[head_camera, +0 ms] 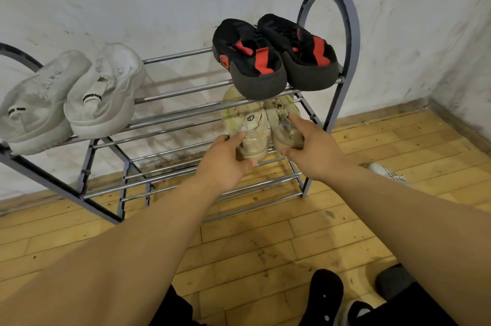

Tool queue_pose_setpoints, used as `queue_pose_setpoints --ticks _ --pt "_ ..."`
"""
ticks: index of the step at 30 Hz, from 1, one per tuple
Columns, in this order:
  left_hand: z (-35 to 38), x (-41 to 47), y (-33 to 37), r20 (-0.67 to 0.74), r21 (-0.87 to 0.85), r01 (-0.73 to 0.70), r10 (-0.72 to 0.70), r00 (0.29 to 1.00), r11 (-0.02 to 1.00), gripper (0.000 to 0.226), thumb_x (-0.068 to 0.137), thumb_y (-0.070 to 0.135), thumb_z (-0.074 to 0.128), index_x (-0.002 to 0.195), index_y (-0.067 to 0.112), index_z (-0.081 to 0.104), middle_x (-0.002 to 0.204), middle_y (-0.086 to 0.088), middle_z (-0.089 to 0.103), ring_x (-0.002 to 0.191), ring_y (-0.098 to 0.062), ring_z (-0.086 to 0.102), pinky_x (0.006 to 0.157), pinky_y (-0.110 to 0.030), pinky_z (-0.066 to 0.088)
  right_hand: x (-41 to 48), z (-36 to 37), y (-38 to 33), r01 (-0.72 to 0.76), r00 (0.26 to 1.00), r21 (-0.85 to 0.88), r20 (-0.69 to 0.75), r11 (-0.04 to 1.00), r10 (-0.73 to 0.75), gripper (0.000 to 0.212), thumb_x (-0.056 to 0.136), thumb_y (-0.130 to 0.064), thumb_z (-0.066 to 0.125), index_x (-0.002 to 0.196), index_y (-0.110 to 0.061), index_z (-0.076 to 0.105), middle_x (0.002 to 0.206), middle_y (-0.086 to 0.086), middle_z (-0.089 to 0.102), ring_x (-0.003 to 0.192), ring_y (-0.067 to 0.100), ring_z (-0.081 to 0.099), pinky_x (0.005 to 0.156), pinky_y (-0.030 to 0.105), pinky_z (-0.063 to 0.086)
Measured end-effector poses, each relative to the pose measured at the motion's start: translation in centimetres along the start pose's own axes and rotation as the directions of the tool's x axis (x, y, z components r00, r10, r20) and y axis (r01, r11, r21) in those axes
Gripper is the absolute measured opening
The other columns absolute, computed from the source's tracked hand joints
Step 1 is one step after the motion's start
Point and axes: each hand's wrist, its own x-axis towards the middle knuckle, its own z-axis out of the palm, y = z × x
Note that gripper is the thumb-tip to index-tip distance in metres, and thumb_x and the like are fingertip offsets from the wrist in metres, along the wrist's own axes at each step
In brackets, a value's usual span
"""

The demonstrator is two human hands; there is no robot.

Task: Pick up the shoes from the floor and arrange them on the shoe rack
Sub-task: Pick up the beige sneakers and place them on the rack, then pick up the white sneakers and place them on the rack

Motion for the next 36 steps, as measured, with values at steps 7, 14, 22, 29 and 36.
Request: queue_pose_setpoints --ticks 7,14,22,29,36 --pt "0.8 0.4 0.8 -0.013 -0.047 -0.006 0.005 1.0 0.999 0.082 0.092 0.04 0.069 0.163 0.031 0.029 0.146 -0.001 0.043 0.134 -0.023 0.049 0.116 -0.037 0.042 1.0 0.7 0.2 0.011 0.994 -0.139 -0.105 0.99 -0.025 0.059 0.095 -0.024 0.066 0.15 -0.022 0.044 0.127 0.01 0.057 0.113 0.031 0.058 0.087 0.038 0.051" --pt "1.4 0.9 1.7 -0.04 -0.021 -0.063 0.062 0.997 0.998 0.08 0.097 0.03 0.065 0.165 0.026 0.023 0.151 -0.006 0.044 0.141 -0.026 0.043 0.115 -0.03 0.035 1.2 0.8 0.9 0.013 0.986 -0.168 -0.161 0.986 -0.041 0.06 0.094 -0.02 0.063 0.15 -0.024 0.042 0.121 0.01 0.058 0.105 0.032 0.061 0.083 0.043 0.058" --pt "3.0 1.8 3.3 -0.106 -0.123 -0.042 0.029 0.994 0.992 0.075 0.099 0.028 0.067 0.163 0.029 0.028 0.147 0.001 0.048 0.134 -0.018 0.047 0.099 -0.015 0.03 1.0 0.4 1.3 -0.025 0.964 -0.101 -0.268 0.995 -0.003 0.056 0.094 -0.022 0.069 0.147 -0.02 0.052 0.126 0.006 0.062 0.111 0.028 0.061 0.078 0.028 0.042" --pt "2.9 2.0 3.3 -0.092 -0.08 -0.039 0.031 0.995 0.996 0.073 0.1 0.028 0.066 0.163 0.03 0.028 0.153 -0.002 0.046 0.14 -0.022 0.045 0.111 -0.025 0.035 0.2 -0.3 1.2 -0.018 0.979 -0.124 -0.206 0.992 -0.008 0.061 0.095 -0.024 0.068 0.152 -0.02 0.047 0.142 0.007 0.058 0.124 0.029 0.058 0.088 0.029 0.045" --pt "2.6 0.8 3.6 -0.104 0.001 -0.002 0.002 0.995 1.0 0.083 0.094 0.043 0.07 0.162 0.037 0.022 0.157 -0.007 0.039 0.144 -0.032 0.04 0.119 -0.045 0.038 -3.6 -1.8 0.2 -0.05 0.99 -0.167 -0.135 0.985 0.028 0.064 0.095 -0.03 0.067 0.153 -0.024 0.042 0.147 0.008 0.05 0.123 0.03 0.057 0.087 0.031 0.044"
